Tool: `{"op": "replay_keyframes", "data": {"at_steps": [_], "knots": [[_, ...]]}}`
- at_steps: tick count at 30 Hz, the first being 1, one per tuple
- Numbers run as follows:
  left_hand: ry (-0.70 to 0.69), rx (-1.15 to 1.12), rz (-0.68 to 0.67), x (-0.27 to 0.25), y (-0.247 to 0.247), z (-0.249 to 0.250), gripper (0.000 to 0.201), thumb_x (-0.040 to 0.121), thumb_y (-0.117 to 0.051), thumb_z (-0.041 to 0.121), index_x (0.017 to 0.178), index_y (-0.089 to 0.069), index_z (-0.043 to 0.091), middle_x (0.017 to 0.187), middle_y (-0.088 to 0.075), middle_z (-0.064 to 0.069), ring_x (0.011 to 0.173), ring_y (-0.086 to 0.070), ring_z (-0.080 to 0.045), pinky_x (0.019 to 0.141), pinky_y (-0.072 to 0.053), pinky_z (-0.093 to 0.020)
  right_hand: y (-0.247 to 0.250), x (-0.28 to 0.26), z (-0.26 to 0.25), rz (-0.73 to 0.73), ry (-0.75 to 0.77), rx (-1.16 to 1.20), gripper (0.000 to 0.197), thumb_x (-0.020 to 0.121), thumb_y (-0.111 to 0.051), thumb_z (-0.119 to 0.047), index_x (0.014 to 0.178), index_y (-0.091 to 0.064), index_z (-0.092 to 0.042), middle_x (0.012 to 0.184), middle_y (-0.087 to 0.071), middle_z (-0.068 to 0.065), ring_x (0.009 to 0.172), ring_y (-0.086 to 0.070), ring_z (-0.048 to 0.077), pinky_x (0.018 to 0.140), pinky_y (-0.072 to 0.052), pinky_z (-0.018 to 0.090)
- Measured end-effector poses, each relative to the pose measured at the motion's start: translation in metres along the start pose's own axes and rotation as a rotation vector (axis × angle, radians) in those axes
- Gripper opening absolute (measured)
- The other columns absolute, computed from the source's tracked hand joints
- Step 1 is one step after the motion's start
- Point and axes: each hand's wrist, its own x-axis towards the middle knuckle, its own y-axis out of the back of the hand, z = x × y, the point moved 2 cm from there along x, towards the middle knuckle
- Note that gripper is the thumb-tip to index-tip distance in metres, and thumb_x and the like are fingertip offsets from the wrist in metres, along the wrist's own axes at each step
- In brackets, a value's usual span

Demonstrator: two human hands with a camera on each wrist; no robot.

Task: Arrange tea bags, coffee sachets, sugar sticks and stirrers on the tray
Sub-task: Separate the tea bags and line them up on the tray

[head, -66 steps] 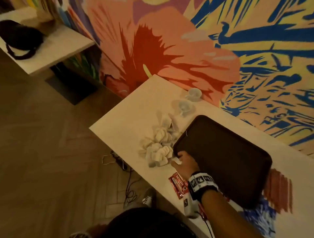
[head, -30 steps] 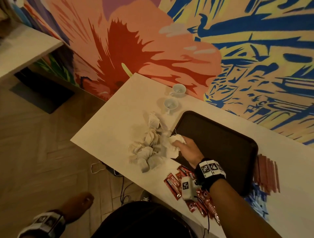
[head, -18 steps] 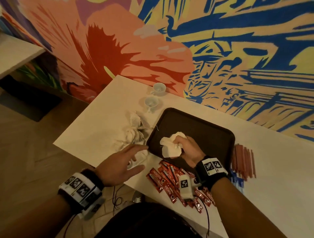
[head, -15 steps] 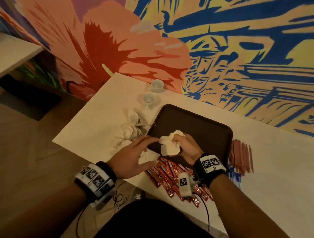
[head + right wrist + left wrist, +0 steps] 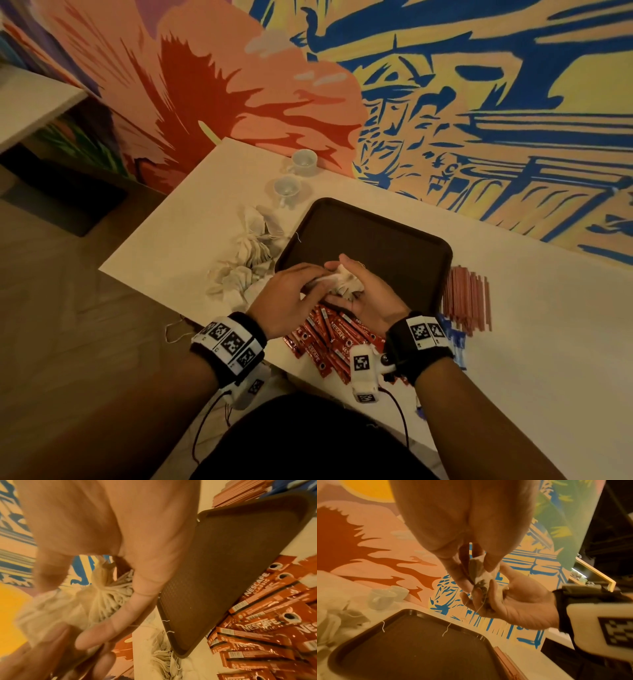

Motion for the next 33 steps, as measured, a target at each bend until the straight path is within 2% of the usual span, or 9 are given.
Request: {"op": "replay_keyframes", "data": {"at_steps": [4, 6, 9, 12, 15, 19, 23, 28, 33], "knots": [[0.141, -0.126, 0.016, 0.003, 0.001, 0.005, 0.022, 0.104, -0.051, 0.032, 0.098, -0.069, 0.021, 0.081, -0.068, 0.007, 0.074, -0.063, -0.007, 0.066, -0.048, -0.026, 0.009, -0.011, 0.003, -0.052, 0.038, 0.044, 0.037, 0.093, -0.063, -0.018, 0.127, -0.063, -0.003, 0.122, -0.07, 0.016, 0.106, -0.071, 0.022, 0.083, -0.059, 0.029], [0.198, -0.269, -0.017, 0.006, 0.001, 0.007, 0.022, 0.104, -0.052, 0.028, 0.105, -0.071, 0.017, 0.09, -0.072, 0.005, 0.079, -0.07, -0.007, 0.072, -0.054, -0.023, 0.01, -0.011, 0.003, -0.037, 0.075, -0.022, 0.04, 0.092, -0.067, -0.014, 0.13, -0.063, -0.001, 0.121, -0.071, 0.015, 0.105, -0.071, 0.022, 0.079, -0.058, 0.026], [0.286, -0.53, -0.058, 0.013, 0.001, 0.009, 0.025, 0.103, -0.054, 0.022, 0.119, -0.07, 0.011, 0.109, -0.065, -0.008, 0.088, -0.074, -0.019, 0.08, -0.061, -0.033, 0.008, -0.009, -0.001, 0.016, 0.109, -0.111, 0.037, 0.092, -0.069, -0.021, 0.126, -0.067, -0.007, 0.11, -0.074, 0.01, 0.095, -0.072, 0.018, 0.071, -0.058, 0.025], [0.364, -0.705, -0.083, 0.022, 0.007, 0.01, 0.025, 0.102, -0.055, 0.018, 0.119, -0.069, 0.005, 0.109, -0.066, -0.019, 0.087, -0.074, -0.026, 0.081, -0.062, -0.036, 0.006, -0.007, -0.006, 0.048, 0.108, -0.095, 0.04, 0.09, -0.071, -0.027, 0.125, -0.067, -0.008, 0.11, -0.074, 0.011, 0.095, -0.072, 0.021, 0.074, -0.06, 0.03], [0.39, -0.798, -0.143, 0.03, 0.017, 0.008, 0.026, 0.102, -0.056, 0.018, 0.121, -0.068, 0.006, 0.104, -0.074, -0.017, 0.089, -0.073, -0.027, 0.079, -0.061, -0.032, 0.006, -0.002, -0.01, 0.058, 0.112, -0.017, 0.044, 0.092, -0.069, -0.026, 0.131, -0.063, -0.005, 0.116, -0.071, 0.016, 0.1, -0.071, 0.026, 0.079, -0.061, 0.035], [0.414, -0.844, -0.177, 0.041, 0.028, 0.0, 0.021, 0.1, -0.058, 0.014, 0.118, -0.068, 0.007, 0.108, -0.072, -0.019, 0.091, -0.074, -0.027, 0.077, -0.062, -0.03, 0.007, 0.004, -0.018, 0.079, 0.138, 0.139, 0.035, 0.094, -0.065, -0.015, 0.126, -0.064, 0.0, 0.124, -0.069, 0.02, 0.108, -0.07, 0.029, 0.086, -0.061, 0.038], [0.399, -0.799, -0.196, 0.051, 0.041, -0.013, 0.021, 0.097, -0.061, 0.01, 0.117, -0.067, 0.006, 0.108, -0.073, -0.015, 0.095, -0.073, -0.025, 0.077, -0.061, -0.031, 0.011, 0.017, -0.03, 0.189, 0.21, 0.249, 0.011, 0.088, -0.062, 0.004, 0.087, -0.068, -0.005, 0.1, -0.072, 0.013, 0.094, -0.074, 0.023, 0.092, -0.058, 0.045], [0.403, -0.746, -0.194, 0.062, 0.058, -0.033, 0.017, 0.095, -0.064, 0.009, 0.111, -0.07, 0.006, 0.106, -0.073, -0.011, 0.094, -0.069, -0.017, 0.077, -0.058, -0.027, 0.01, 0.026, -0.041, 0.205, 0.253, 0.223, 0.01, 0.087, -0.062, 0.001, 0.091, -0.067, -0.007, 0.09, -0.07, 0.009, 0.092, -0.072, 0.023, 0.082, -0.06, 0.041], [0.391, -0.699, -0.168, 0.07, 0.081, -0.051, 0.013, 0.093, -0.066, 0.01, 0.104, -0.073, 0.007, 0.11, -0.072, -0.014, 0.098, -0.068, -0.018, 0.088, -0.056, -0.031, 0.02, 0.024, -0.047, 0.271, 0.293, 0.23, 0.007, 0.093, -0.061, -0.006, 0.094, -0.067, -0.009, 0.091, -0.07, 0.008, 0.093, -0.07, 0.022, 0.073, -0.06, 0.034]]}}
